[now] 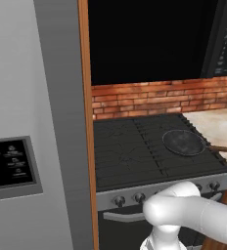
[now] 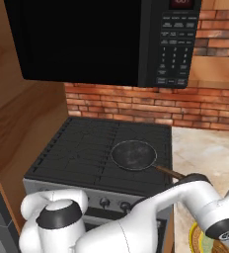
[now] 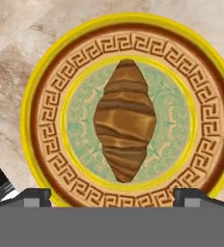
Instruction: Pick the croissant and place it on the pan. Then turn on the stove to warm the croissant.
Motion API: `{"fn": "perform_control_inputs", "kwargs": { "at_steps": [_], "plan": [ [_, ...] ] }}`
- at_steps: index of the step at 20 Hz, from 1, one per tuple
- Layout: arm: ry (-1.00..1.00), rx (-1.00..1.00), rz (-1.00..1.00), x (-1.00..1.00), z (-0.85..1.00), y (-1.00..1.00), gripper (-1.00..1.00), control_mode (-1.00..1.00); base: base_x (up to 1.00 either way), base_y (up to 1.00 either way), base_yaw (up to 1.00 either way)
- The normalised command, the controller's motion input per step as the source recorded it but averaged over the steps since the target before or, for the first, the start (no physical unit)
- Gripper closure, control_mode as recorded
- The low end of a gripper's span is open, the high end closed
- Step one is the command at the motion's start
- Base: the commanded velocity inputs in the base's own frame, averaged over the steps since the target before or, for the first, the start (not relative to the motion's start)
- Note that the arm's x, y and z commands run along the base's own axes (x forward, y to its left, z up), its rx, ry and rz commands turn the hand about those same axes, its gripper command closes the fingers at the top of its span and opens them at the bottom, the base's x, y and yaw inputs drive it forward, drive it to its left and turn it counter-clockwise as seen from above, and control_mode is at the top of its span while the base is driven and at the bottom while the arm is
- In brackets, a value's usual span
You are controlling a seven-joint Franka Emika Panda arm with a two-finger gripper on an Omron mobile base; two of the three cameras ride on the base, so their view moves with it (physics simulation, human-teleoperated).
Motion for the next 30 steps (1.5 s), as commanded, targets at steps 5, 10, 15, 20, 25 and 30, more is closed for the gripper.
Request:
{"fn": "perform_control_inputs", "kwargs": {
  "at_steps": [5, 10, 15, 20, 25, 30],
  "plan": [
    [0.00, 0.00, 0.06, 0.22, -0.36, -0.09, -1.00, -1.00, 0.00, 0.00, 0.00],
    [0.00, 0.01, 0.07, 0.37, -0.34, -0.13, -1.00, -1.00, 0.00, 0.00, 0.00],
    [0.00, 0.02, 0.06, 0.09, -0.43, -0.56, -1.00, -1.00, 0.00, 0.00, 0.00],
    [0.00, 0.03, 0.07, 0.04, -0.45, -0.64, -1.00, -1.00, 0.00, 0.00, 0.00],
    [0.02, 0.00, 0.05, 0.11, -0.23, 0.02, 1.00, -1.00, 0.00, 0.00, 0.00],
    [0.01, -0.01, 0.02, -0.09, 0.14, 0.22, 1.00, -1.00, 0.00, 0.00, 0.00]
  ]
}}
